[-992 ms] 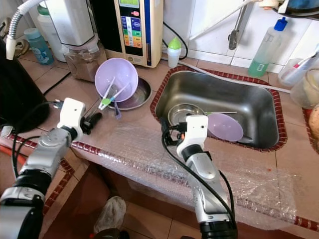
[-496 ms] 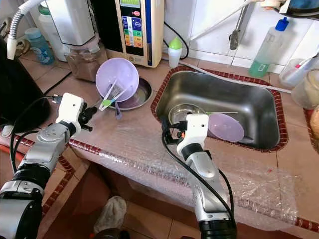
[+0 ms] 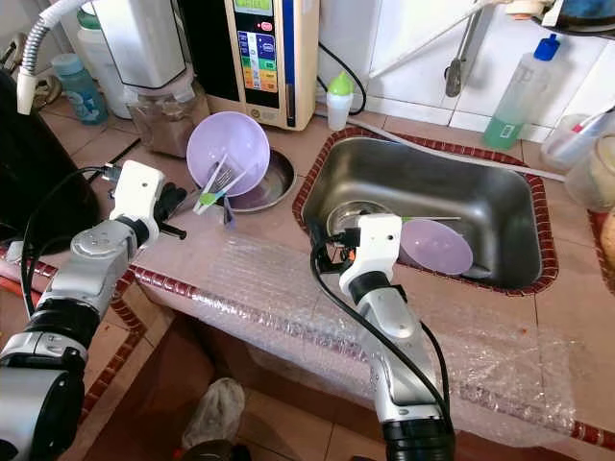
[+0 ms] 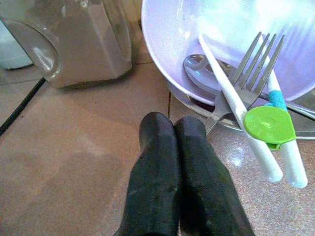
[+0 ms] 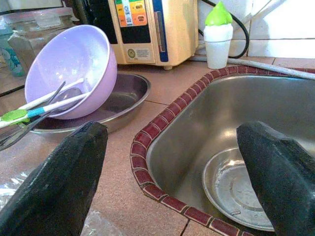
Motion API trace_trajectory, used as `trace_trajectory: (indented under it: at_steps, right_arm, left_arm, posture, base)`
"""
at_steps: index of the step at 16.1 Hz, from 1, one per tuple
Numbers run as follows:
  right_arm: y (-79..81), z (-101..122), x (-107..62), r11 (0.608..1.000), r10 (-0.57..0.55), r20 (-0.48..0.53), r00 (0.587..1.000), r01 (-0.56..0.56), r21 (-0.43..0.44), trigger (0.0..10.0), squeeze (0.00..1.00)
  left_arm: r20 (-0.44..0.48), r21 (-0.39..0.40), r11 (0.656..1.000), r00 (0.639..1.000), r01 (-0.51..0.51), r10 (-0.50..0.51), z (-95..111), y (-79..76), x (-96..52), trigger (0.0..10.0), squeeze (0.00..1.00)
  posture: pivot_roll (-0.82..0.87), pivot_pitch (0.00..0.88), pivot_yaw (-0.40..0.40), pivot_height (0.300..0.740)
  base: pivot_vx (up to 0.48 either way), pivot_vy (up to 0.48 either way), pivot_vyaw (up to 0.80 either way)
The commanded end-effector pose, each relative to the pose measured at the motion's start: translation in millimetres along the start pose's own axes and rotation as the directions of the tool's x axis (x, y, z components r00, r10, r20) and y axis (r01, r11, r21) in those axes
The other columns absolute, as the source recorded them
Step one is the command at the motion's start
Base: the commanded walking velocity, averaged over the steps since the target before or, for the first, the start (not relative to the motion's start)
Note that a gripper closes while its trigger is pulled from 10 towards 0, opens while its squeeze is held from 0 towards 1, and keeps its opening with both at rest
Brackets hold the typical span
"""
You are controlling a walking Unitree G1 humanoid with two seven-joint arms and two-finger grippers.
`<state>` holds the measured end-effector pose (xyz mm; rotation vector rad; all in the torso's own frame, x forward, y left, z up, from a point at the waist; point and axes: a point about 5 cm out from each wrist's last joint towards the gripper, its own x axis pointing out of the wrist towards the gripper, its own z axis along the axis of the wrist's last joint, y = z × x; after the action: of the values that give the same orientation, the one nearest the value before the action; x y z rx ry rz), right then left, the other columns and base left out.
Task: Kitchen organization
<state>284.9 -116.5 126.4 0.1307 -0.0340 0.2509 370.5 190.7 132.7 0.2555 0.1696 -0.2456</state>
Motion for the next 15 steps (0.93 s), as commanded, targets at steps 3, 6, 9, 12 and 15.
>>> trace_trajectory:
  at_steps: [3,6,9,12,15]
  right_arm:
    - [-1.1,-0.2,1.8,1.000,-0.009,0.002,1.000,0.009,-0.001,10.0,0.00]
    - [-1.2,-0.8,1.5,1.000,-0.010,0.004,1.000,0.010,0.000,10.0,0.00]
    - [-1.8,-2.3,-0.3,1.000,-0.012,0.000,1.000,0.012,0.000,10.0,0.00]
    - [-2.2,-3.2,-2.0,1.000,-0.012,-0.005,1.000,0.012,0.000,10.0,0.00]
    - [-1.7,-4.8,-4.4,1.000,-0.008,-0.013,1.000,0.008,0.001,10.0,0.00]
  left_arm:
    - [0.008,0.002,1.000,1.000,-0.009,0.009,9.3,2.1,3.7,0.0,0.00]
    - [0.016,0.053,0.997,0.998,0.055,-0.056,10.2,-1.2,2.1,6.9,0.00]
    - [0.031,0.064,0.995,0.997,0.074,-0.076,5.2,3.6,-4.3,10.0,1.00]
    - [0.011,0.144,0.981,0.991,0.133,-0.136,-3.4,7.2,-13.7,10.0,1.00]
    - [-0.002,0.152,0.977,0.989,0.148,-0.149,-7.3,13.7,-22.8,10.0,1.00]
  posture:
    - [-0.02,0.000,0.066,0.740]
    - [-0.02,0.000,0.071,0.740]
    - [-0.01,0.000,0.070,0.740]
    - [-0.01,0.003,0.064,0.740]
    - [-0.01,0.010,0.062,0.740]
  base:
    - [0.000,0.000,0.00]
    - [0.000,0.000,0.00]
    - [0.000,0.000,0.00]
    - [0.000,0.000,0.00]
    - [0.000,0.000,0.00]
